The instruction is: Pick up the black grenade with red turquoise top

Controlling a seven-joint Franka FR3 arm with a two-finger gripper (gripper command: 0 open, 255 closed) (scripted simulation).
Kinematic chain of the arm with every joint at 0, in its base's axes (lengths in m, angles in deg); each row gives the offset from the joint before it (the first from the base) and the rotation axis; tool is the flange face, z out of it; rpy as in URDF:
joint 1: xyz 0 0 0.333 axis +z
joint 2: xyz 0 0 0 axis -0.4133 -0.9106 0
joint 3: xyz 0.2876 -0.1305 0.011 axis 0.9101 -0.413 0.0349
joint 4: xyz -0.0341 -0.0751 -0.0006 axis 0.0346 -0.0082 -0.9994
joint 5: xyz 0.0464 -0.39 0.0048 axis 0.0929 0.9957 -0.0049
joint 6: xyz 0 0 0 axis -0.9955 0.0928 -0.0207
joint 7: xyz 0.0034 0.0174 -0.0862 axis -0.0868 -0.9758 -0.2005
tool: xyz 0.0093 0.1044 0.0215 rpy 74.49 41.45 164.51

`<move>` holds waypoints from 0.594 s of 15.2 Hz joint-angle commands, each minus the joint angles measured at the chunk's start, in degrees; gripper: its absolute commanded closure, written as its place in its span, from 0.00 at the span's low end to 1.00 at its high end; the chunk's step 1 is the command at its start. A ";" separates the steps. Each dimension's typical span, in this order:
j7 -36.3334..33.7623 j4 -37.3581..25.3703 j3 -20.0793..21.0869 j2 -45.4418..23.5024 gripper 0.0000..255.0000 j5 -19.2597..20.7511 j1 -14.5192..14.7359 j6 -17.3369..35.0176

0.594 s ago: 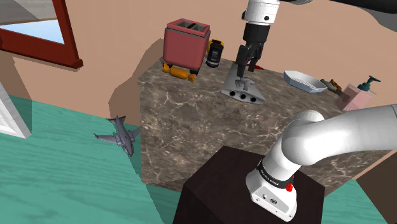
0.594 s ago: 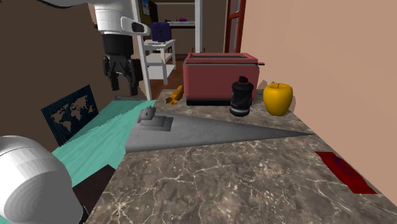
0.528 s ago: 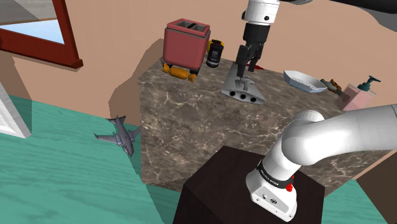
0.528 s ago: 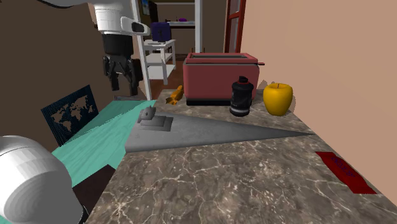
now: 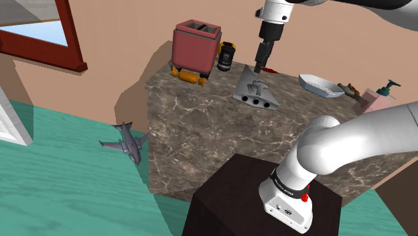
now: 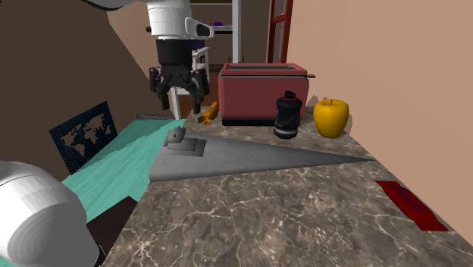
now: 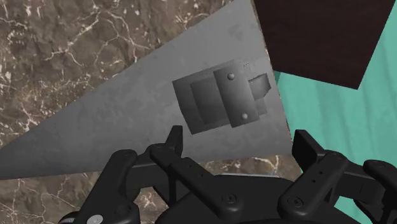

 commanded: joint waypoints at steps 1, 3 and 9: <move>5.73 -0.91 -3.05 -1.99 0.00 1.84 0.52 2.24; 11.07 -2.95 -5.89 -4.60 0.00 3.02 1.19 3.96; 27.33 -11.19 -14.26 -14.33 0.00 3.72 3.99 8.86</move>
